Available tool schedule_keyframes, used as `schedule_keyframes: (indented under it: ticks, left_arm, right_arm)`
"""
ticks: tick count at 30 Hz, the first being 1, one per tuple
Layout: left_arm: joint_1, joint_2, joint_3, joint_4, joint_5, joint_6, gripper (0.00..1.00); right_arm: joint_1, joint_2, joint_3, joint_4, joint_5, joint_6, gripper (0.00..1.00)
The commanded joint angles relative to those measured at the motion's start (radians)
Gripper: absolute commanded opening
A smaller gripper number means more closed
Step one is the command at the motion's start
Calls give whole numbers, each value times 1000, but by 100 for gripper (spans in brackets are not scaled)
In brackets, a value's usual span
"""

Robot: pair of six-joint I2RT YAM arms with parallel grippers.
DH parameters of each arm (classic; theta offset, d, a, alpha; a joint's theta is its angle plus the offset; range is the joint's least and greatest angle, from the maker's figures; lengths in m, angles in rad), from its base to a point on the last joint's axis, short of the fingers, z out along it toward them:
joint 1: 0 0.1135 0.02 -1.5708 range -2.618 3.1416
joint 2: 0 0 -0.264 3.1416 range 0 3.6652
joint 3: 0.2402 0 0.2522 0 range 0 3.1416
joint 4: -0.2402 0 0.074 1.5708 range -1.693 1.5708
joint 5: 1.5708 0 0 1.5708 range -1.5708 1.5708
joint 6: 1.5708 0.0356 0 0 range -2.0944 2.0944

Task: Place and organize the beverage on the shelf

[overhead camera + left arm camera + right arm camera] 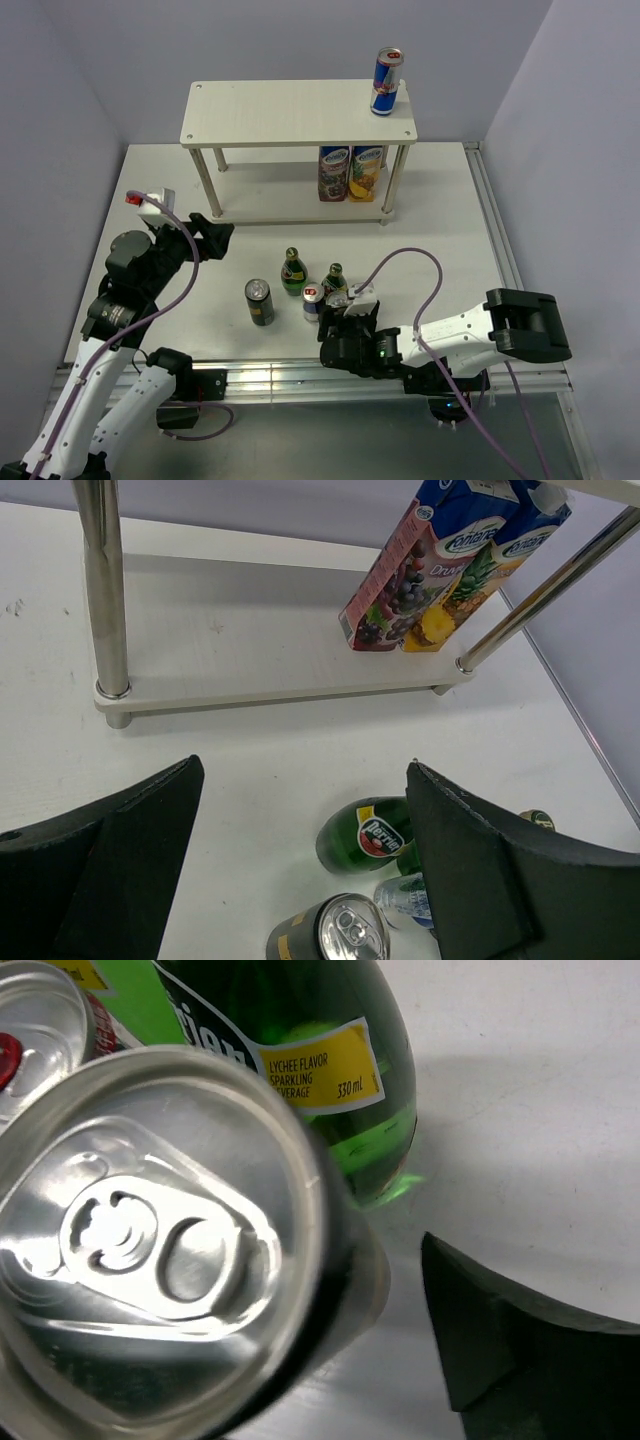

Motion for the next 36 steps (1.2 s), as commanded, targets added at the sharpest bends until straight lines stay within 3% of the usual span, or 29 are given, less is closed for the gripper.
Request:
schedule_keyframes:
  ticks: [1,4,7,11,14,16,17,20,23,25,27,28,29,31,33,36]
  left_arm:
    - [5,2,2,39,16,28,89]
    - [5,7,2,37,18,26,89]
    - [5,8,2,39,18,28,89]
    - [5,10,3,37,16,26,89]
    - [5,8,3,37,13,28,89]
    - [5,10,3,36,9,28,89]
    - [5,11,5,34,2,29,89]
    - [5,11,11,27,-31,29,89]
    - [11,7,14,22,-45,28,89]
    - [21,4,14,21,-48,23,89]
    - [28,2,14,17,-51,23,89]
    - [31,-1,16,13,-51,18,90]
    - [32,-2,17,10,-51,18,90]
    - [40,-8,19,5,-99,17,90]
    - [44,-15,19,4,-102,15,91]
    - [49,-22,16,4,-114,14,91]
  right_arm:
    - [-24,37,-20,108,85,-59,88]
    - [-39,74,-20,139,93,-68,68]
    - [-44,109,-10,134,94,-68,54]
    - [-41,113,19,58,83,-19,42]
    - [3,61,38,-94,112,101,31]
    - [45,7,58,-246,126,204,7]
    - [91,-19,96,-378,148,248,0]
    - [175,-38,229,-603,201,397,0]
    - [220,-39,416,-887,282,420,0]
    - [218,-42,565,-910,327,275,0]
    - [202,-52,657,-793,366,85,0]
    - [183,-61,714,-695,355,-205,0]
    - [162,-73,720,-400,326,-390,0]
    - [64,-119,725,-157,125,-770,0]
    - [-24,-105,785,-84,7,-839,0]
    - [-186,6,990,-117,-142,-953,0]
